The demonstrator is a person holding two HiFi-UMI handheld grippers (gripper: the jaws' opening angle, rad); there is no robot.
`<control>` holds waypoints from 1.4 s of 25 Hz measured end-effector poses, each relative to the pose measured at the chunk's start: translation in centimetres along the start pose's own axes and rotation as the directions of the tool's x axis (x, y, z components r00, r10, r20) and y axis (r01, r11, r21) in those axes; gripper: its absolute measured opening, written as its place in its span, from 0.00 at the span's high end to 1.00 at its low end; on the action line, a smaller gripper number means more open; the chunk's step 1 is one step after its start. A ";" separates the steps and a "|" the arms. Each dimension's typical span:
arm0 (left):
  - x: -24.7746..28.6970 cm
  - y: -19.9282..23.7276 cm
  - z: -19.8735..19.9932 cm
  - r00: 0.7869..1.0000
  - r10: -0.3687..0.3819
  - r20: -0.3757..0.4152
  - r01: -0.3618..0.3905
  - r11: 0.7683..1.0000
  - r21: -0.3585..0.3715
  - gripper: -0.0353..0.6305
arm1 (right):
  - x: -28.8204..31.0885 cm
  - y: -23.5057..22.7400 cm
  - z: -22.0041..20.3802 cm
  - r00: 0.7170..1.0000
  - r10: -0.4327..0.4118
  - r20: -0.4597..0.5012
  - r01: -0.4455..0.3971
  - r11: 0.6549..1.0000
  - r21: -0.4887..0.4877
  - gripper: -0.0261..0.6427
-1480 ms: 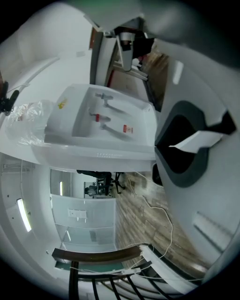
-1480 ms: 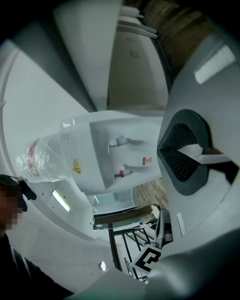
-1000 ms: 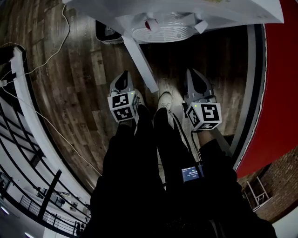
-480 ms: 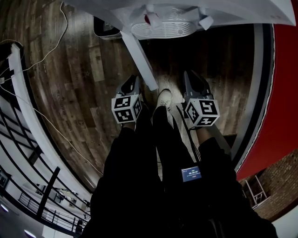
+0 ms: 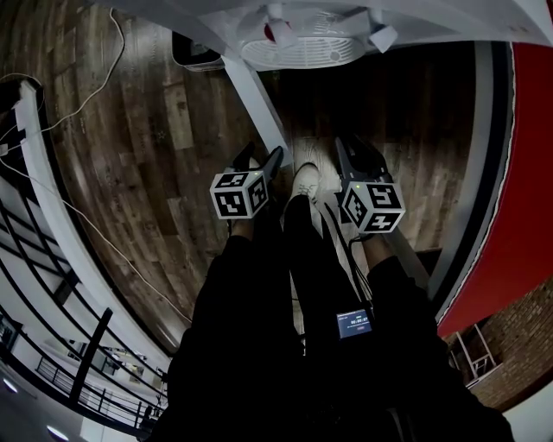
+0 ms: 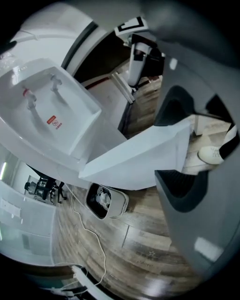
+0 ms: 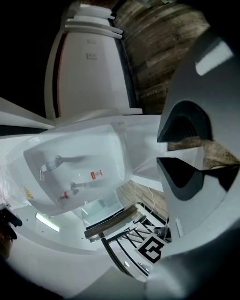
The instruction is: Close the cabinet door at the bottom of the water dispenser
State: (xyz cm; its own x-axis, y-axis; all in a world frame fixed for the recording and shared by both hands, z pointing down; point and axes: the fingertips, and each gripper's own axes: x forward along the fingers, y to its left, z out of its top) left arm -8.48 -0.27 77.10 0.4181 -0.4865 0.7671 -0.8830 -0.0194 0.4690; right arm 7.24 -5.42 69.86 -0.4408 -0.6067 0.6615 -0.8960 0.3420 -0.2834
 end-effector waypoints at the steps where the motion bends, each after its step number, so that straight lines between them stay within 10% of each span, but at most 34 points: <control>1: 0.2 -0.1 -0.1 1.000 -0.009 -0.008 0.009 1.000 -0.017 0.52 | 0.0 0.0 -0.1 1.000 0.001 -0.002 -0.001 1.000 0.001 0.81; 6: 1.6 -1.2 0.1 0.994 -0.105 -0.034 0.100 0.987 -0.125 0.54 | -0.1 0.0 -0.6 1.000 -0.002 -0.012 0.002 1.000 0.002 0.82; 35: 9.8 -9.5 7.2 0.956 -0.257 -0.143 0.285 0.927 0.244 0.74 | -1.4 -1.8 -1.7 0.999 -0.046 0.019 0.045 0.998 0.045 0.85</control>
State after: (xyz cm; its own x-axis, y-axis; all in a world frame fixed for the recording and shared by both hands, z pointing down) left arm 2.45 -11.16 77.03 0.6569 -0.3355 0.6752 -0.7511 -0.3696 0.5471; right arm 9.51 -3.98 70.61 -0.4003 -0.6354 0.6603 -0.9163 0.2818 -0.2844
